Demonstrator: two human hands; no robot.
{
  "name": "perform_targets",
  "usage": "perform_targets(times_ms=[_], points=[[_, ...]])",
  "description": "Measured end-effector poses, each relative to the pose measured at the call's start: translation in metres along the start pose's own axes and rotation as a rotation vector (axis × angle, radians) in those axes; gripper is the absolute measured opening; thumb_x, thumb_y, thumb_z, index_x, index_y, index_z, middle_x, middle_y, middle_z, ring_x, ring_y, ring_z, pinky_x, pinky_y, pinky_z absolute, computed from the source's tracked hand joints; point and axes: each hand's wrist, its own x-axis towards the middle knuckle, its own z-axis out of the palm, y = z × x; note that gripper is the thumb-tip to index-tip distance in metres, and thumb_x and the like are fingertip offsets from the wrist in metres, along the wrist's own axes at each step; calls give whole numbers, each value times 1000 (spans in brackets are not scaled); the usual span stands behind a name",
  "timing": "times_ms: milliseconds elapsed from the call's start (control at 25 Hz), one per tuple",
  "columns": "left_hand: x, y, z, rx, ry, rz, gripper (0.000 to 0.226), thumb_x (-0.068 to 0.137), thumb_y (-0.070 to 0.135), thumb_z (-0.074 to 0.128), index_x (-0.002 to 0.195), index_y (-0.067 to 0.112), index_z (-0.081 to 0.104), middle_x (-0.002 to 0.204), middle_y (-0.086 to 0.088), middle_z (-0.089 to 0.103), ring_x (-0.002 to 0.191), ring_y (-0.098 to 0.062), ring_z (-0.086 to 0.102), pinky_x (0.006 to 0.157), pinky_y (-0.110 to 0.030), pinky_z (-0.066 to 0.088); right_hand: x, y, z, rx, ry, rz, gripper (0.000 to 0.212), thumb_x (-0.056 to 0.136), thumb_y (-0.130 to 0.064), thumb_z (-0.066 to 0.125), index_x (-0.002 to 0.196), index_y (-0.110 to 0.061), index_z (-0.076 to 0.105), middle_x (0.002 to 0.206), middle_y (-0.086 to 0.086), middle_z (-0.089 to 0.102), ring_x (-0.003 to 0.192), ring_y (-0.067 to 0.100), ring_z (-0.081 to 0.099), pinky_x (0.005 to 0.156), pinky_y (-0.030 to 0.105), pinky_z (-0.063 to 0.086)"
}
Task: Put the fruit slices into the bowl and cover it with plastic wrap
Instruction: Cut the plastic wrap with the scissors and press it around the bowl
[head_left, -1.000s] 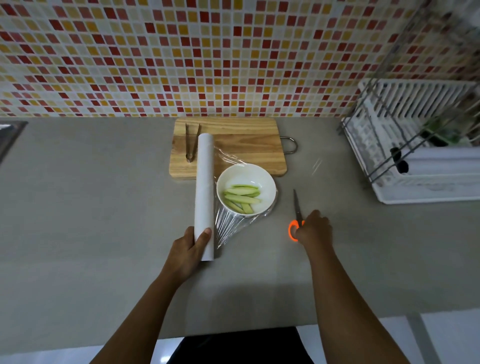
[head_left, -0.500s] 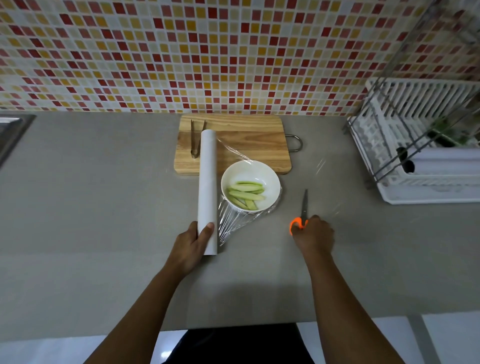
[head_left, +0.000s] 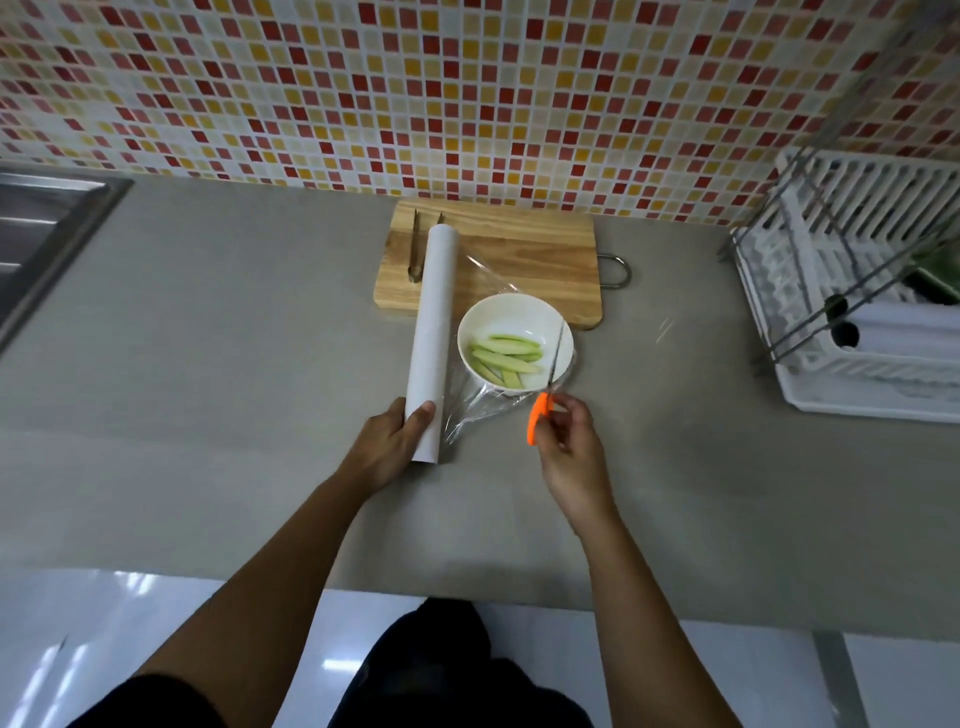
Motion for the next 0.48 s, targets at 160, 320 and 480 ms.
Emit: perform_targets(times_ms=[160, 320, 480], points=[[-1, -1, -1, -10, 4, 9, 50, 88, 60, 37, 98, 15, 58, 93, -5, 63, 84, -22, 58, 66, -31, 41, -22, 0, 28, 215, -202, 43, 25, 89, -6, 56, 100, -28, 51, 79, -6, 61, 63, -4, 59, 67, 14, 45], [-3, -1, -2, 16, 6, 8, 56, 87, 61, 35, 108, 15, 57, 100, -7, 61, 88, -24, 57, 69, -32, 39, -47, -1, 43, 321, -236, 73, 19, 90, -6, 57, 107, -11, 50, 73, -2, 57, 57, -7, 56, 62, 8, 42], [-4, 2, -5, 13, -4, 7, 51, 90, 59, 37, 107, 16, 57, 103, -8, 61, 90, -24, 56, 69, -30, 38, -67, -5, 47, 344, -237, 155, 13, 94, -11, 52, 104, -5, 47, 67, -7, 54, 51, -11, 55, 54, 4, 38]])
